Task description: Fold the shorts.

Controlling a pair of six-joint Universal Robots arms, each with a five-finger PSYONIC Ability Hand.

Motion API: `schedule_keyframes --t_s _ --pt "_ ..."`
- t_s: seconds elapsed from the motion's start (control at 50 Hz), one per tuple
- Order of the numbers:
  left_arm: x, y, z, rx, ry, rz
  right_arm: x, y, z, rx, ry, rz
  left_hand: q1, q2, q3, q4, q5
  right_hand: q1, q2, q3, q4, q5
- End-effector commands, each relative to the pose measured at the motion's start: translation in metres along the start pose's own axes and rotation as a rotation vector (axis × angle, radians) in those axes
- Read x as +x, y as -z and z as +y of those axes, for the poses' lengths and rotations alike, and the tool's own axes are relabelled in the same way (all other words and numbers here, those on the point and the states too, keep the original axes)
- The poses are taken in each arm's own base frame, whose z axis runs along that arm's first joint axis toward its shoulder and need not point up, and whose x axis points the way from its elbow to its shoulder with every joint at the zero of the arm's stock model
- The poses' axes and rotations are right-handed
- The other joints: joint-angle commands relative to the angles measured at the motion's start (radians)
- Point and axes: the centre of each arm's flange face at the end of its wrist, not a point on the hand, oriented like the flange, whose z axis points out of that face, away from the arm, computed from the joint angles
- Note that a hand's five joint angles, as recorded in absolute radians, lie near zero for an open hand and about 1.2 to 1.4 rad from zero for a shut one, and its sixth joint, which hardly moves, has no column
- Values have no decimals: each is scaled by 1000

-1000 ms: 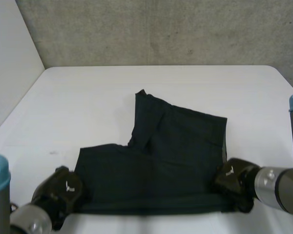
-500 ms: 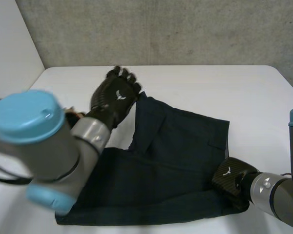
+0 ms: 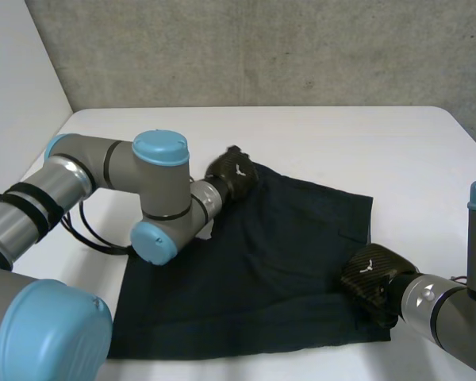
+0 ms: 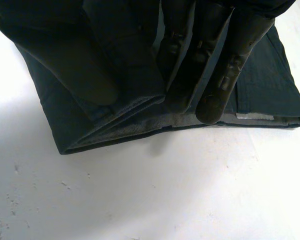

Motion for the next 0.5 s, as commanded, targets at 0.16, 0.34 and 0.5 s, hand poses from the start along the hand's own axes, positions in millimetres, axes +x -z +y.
schedule_keyframes --t_s 0.16,0.34,0.5 --pt "-43 42 26 -349 236 -270 0 0 0 -1 2 2 247 210 216 211 269 431 216 215 204 233" --pt "-35 71 32 -441 440 -239 1 -1 0 2 -2 10 247 210 216 211 269 431 216 215 204 233" --pt "-29 89 33 -541 517 -168 0 -1 -1 7 -47 7 -438 -474 -468 -474 -415 431 216 215 204 233"
